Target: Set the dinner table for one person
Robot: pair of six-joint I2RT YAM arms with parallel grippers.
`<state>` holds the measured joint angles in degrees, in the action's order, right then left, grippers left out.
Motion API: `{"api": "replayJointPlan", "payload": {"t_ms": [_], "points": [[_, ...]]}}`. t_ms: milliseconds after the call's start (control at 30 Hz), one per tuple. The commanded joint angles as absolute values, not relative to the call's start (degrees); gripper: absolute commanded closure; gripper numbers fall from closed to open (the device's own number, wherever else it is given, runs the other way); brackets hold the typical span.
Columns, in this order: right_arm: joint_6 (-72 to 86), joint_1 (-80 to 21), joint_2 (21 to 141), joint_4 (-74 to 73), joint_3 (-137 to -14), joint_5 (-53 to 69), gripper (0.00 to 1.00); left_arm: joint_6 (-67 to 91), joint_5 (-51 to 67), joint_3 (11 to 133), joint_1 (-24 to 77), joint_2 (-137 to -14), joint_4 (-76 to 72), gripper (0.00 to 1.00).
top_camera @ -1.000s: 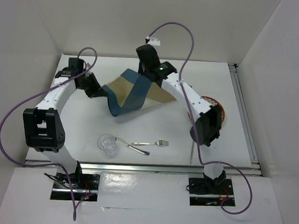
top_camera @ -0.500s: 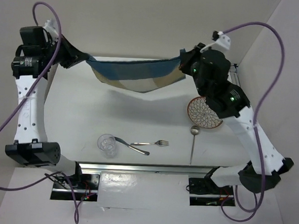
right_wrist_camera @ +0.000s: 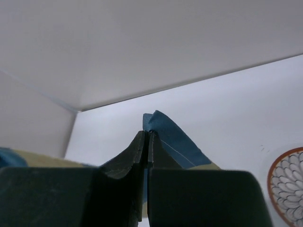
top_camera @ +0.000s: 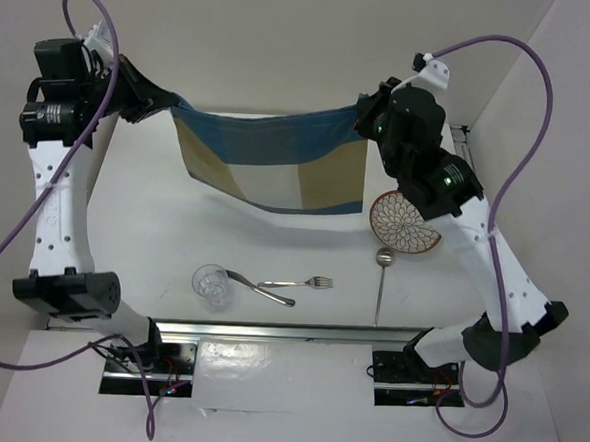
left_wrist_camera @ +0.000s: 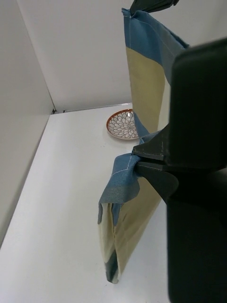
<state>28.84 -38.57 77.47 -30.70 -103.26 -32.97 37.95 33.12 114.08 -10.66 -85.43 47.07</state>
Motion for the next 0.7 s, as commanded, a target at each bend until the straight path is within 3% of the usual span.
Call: {"api": "replayJointPlan", "payload": {"t_ms": [0,200,400,567,667], "points": [[25.3,-32.4,81.5,-27.6,-108.1,-30.0,1.00,38.8,36.1,118.0,-10.9,-90.3,42.9,1.00],[25.3,-19.8,92.9,-27.1,-116.1,-14.7,1.00,37.6,36.7,127.2,-10.4,-102.4,43.6,1.00],[25.3,-12.9,100.0,-22.4,-120.7,-9.0,1.00,39.3,36.3,140.2,-9.0,-113.7,42.0,1.00],[25.3,-10.6,99.5,-20.7,-115.2,-6.1,1.00,40.8,36.8,133.4,-9.0,-113.1,37.6,1.00],[26.7,-10.5,95.1,-18.8,-104.4,-4.8,1.00,39.2,36.8,118.8,-8.4,-107.5,33.4,1.00]]}}
